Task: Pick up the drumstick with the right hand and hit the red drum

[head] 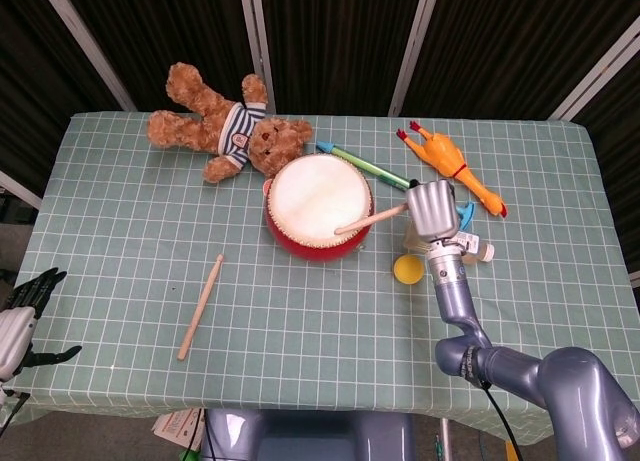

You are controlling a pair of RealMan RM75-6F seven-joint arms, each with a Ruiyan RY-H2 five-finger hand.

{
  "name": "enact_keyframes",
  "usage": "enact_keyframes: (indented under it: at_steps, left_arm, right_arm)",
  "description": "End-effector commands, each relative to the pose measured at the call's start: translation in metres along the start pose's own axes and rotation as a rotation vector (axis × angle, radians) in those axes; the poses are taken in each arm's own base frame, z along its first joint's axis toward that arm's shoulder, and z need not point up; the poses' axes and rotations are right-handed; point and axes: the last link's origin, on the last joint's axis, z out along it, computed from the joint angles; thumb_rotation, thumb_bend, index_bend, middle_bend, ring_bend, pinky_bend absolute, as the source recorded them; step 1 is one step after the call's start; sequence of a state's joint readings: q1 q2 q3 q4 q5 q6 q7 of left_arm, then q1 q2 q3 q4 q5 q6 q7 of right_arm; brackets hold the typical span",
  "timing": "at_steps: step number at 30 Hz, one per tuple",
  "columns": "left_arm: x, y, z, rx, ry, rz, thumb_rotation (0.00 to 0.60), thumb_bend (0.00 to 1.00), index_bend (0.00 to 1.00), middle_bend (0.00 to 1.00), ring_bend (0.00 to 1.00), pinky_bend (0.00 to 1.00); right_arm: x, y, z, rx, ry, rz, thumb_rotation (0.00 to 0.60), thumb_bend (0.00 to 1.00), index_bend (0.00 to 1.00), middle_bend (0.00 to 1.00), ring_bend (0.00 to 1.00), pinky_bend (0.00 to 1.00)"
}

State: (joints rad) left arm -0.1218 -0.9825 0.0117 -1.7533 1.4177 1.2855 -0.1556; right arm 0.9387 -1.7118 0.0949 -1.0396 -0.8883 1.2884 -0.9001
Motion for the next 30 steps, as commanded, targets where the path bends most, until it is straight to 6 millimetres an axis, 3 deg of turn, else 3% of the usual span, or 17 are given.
enact_keyframes:
  at_steps: [1,7,12,23,30]
  left_arm:
    - [0.000,0.000,0.000,-0.001,0.000,0.001,0.600,0.01,0.00,0.00,0.00,0.00]
    - [0.000,0.000,0.000,0.007,-0.001,-0.003,0.600,0.01,0.00,0.00,0.00,0.00]
    - [0.000,0.000,-0.001,0.011,0.000,-0.003,0.600,0.01,0.00,0.00,0.00,0.00]
    - [0.000,0.001,0.000,0.010,0.006,0.003,0.600,0.02,0.00,0.00,0.00,0.00]
    - [-0.001,0.002,-0.001,0.013,0.005,-0.002,0.600,0.01,0.00,0.00,0.00,0.00]
  right_arm:
    - [0.015,-0.001,0.003,-0.070,0.005,0.154,0.600,0.58,0.98,1.00,1.00,1.00]
    - [0.040,0.017,0.001,-0.159,0.018,0.362,0.600,0.58,0.98,1.00,1.00,1.00]
    - [0.041,0.035,-0.019,-0.160,-0.009,0.435,0.600,0.58,0.98,1.00,1.00,1.00]
    - [0.011,0.071,-0.108,-0.104,-0.170,0.496,0.600,0.58,0.98,1.00,1.00,1.00]
    - [-0.012,0.077,-0.155,-0.100,-0.310,0.521,0.600,0.58,0.96,1.00,1.00,1.00]
